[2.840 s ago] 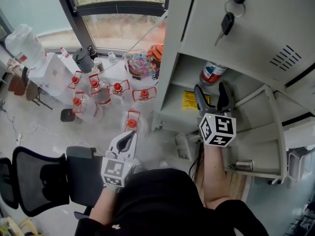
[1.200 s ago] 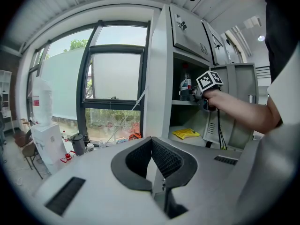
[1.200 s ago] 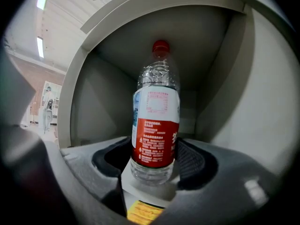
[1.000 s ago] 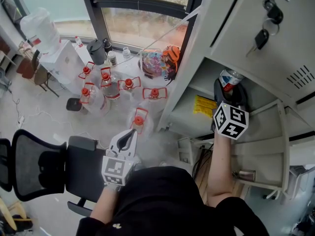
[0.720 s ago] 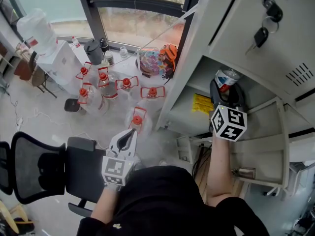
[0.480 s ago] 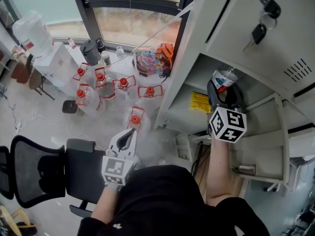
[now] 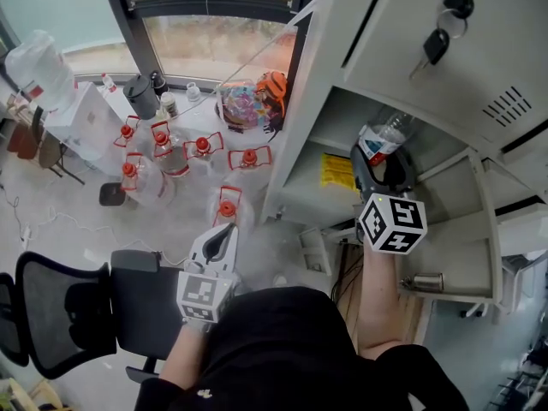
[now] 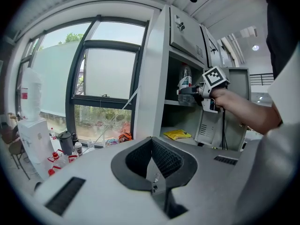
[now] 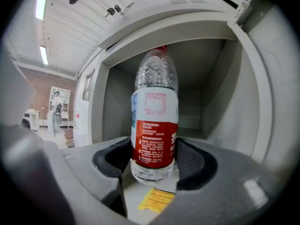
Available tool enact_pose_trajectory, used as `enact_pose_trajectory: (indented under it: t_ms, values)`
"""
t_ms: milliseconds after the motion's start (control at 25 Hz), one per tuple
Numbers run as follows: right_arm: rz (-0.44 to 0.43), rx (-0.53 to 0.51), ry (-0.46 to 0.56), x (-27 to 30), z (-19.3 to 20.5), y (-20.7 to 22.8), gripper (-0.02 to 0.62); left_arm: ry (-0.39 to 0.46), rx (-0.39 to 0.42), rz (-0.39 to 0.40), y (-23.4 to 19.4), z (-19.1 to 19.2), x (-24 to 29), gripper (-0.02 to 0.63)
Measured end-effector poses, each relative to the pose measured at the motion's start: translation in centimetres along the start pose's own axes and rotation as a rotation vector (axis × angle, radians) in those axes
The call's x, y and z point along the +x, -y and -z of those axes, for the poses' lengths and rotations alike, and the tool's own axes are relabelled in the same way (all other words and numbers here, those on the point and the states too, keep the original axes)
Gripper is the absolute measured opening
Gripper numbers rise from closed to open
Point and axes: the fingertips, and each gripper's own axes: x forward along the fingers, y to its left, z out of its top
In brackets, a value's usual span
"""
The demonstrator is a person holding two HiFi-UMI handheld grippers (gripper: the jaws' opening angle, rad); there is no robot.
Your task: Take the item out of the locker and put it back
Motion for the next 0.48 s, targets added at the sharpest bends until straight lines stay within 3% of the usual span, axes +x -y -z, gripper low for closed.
enact_pose_trajectory:
  t_ms: [480]
  values:
    - [-0.007, 0.045, -0.044, -2.8, 2.9, -0.7, 0.276, -0.014, 0.009, 0.091, 1.7, 0.1, 1.7, 0.015]
